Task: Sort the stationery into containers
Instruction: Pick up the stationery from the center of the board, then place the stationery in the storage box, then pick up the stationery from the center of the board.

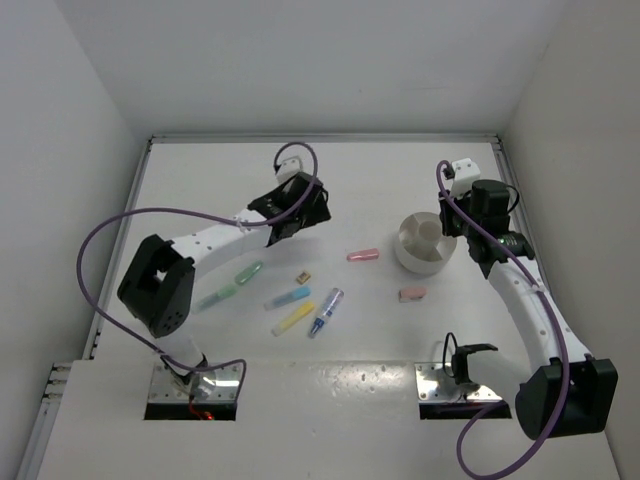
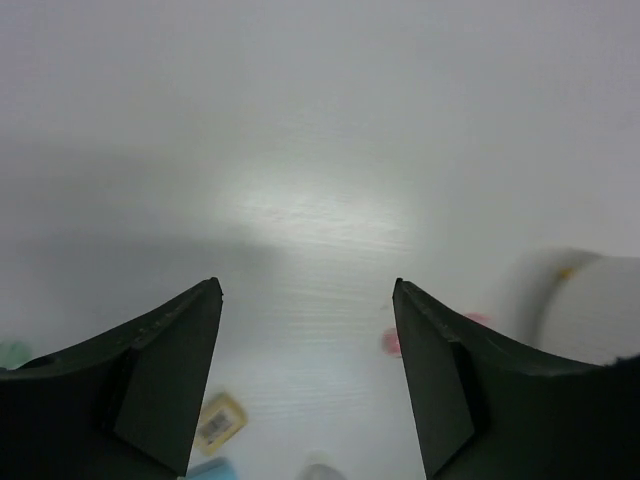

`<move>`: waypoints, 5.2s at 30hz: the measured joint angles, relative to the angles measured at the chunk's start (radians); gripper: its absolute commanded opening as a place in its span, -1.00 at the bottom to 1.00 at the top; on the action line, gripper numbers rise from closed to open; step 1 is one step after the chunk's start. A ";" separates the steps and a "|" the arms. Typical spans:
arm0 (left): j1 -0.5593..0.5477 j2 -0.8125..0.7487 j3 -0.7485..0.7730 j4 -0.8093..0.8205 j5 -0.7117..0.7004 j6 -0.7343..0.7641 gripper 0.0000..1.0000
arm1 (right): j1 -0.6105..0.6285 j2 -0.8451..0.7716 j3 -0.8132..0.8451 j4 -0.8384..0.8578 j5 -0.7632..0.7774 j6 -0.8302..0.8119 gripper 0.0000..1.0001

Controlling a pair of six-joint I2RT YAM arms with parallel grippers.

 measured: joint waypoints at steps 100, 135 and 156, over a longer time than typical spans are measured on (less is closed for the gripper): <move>-0.114 0.546 0.574 0.124 0.687 0.203 -0.69 | 0.000 -0.018 0.000 0.000 0.018 -0.012 -0.37; -0.097 0.475 0.498 0.100 0.488 0.153 -0.82 | 0.000 -0.018 0.000 0.000 0.018 -0.019 -0.59; -0.150 0.531 0.641 -0.338 0.137 -0.168 -0.47 | 0.000 -0.018 0.000 0.000 0.018 -0.026 -0.51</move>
